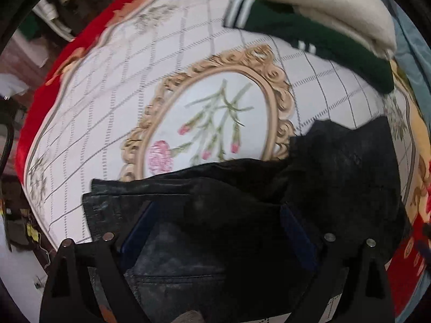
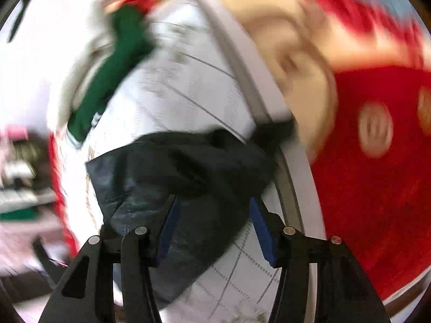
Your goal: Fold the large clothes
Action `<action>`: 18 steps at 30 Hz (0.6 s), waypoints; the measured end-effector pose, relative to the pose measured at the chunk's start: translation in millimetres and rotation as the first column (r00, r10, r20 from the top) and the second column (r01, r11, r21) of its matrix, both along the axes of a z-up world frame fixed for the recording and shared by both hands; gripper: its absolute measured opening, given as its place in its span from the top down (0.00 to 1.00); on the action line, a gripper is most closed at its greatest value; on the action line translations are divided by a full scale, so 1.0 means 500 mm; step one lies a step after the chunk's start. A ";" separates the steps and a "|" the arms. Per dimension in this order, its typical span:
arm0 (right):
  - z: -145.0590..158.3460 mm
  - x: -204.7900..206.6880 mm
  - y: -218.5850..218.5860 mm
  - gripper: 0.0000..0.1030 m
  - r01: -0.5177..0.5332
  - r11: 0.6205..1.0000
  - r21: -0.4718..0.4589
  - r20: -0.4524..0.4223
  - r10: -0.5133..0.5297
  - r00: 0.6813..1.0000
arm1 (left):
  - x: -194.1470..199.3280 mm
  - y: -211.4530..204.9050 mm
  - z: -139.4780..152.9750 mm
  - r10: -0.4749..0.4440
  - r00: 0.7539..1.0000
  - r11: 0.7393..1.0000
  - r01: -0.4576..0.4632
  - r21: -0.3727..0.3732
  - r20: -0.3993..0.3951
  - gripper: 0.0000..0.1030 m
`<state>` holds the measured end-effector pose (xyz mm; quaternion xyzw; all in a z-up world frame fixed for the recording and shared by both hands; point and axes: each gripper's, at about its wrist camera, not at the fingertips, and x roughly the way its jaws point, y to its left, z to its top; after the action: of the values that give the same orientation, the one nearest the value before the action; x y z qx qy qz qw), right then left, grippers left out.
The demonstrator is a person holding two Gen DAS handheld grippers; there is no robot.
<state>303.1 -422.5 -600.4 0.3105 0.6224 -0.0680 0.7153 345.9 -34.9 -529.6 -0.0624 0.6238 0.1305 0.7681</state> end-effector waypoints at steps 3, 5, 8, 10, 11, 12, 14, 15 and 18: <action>0.061 0.092 0.110 0.46 -0.117 0.993 -0.003 0.152 0.116 0.982 | -0.011 0.025 -0.005 0.036 0.999 0.999 -0.036 0.015 -0.012 0.09; 0.035 0.148 0.181 0.46 -0.259 0.961 0.097 0.163 0.241 0.957 | -0.010 0.045 -0.038 0.067 0.997 0.997 -0.066 0.029 -0.047 0.09; -0.052 0.230 0.283 0.54 -0.383 0.907 0.176 0.089 0.372 0.924 | -0.001 0.077 -0.099 0.115 0.989 0.993 -0.112 0.031 -0.099 0.08; -0.101 0.268 0.314 0.63 -0.396 0.908 0.139 0.035 0.395 0.918 | 0.005 0.099 -0.126 0.149 0.982 0.989 -0.148 0.015 -0.115 0.08; -0.130 0.287 0.326 0.65 -0.400 0.911 0.102 0.002 0.402 0.916 | 0.009 0.112 -0.136 0.167 0.979 0.986 -0.168 -0.005 -0.115 0.08; -0.165 0.302 0.332 0.67 -0.403 0.912 0.069 -0.041 0.407 0.913 | 0.011 0.119 -0.137 0.179 0.978 0.983 -0.182 -0.021 -0.107 0.08; -0.194 0.313 0.324 0.68 -0.361 0.929 0.080 -0.070 0.366 0.928 | 0.013 0.123 -0.131 0.184 0.978 0.982 -0.187 -0.023 -0.096 0.08; -0.193 0.319 0.322 0.68 -0.354 0.932 0.079 -0.091 0.360 0.928 | 0.011 0.125 -0.125 0.187 0.978 0.981 -0.190 -0.027 -0.096 0.08; -0.155 0.313 0.309 0.68 -0.342 0.934 0.098 -0.129 0.353 0.927 | -0.009 0.135 -0.095 0.209 0.975 0.976 -0.213 -0.040 -0.080 0.08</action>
<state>459.6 -268.1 -677.9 0.2156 0.7199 0.0606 0.6570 341.4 32.8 -576.9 -0.1421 0.6450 0.1984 0.7241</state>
